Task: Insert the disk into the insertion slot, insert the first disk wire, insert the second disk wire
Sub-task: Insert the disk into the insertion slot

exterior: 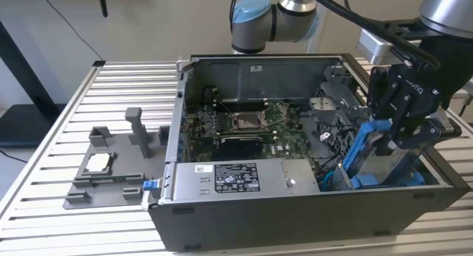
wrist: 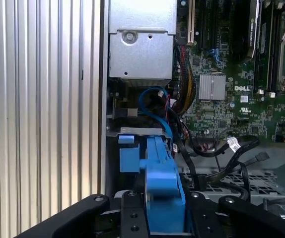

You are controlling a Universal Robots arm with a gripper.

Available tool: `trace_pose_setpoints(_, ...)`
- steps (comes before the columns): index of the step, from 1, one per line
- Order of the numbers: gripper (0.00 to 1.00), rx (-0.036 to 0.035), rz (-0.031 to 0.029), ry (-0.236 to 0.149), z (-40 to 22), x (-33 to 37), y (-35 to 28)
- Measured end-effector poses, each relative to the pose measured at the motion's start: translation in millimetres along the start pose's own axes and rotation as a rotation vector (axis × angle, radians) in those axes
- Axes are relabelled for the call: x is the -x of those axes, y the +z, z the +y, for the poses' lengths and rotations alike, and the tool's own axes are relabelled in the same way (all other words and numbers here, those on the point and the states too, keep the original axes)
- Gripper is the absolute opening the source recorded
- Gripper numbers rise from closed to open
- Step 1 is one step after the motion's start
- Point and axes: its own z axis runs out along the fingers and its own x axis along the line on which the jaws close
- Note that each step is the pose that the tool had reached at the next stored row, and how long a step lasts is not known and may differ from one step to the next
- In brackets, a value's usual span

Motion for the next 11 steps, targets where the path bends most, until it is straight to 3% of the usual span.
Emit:
trace_pose_setpoints(1,0.34,0.0001,-0.0004,0.000,0.0,0.0,0.1)
trace_pose_setpoints(2,0.40,0.0002,-0.0008,0.000,0.1,0.0,0.1)
trace_pose_setpoints(7,0.40,-0.0013,-0.0005,0.000,0.1,1.7,-6.4)
trace_pose_setpoints(11,0.40,-0.0168,-0.0004,0.000,0.7,4.5,-9.4)
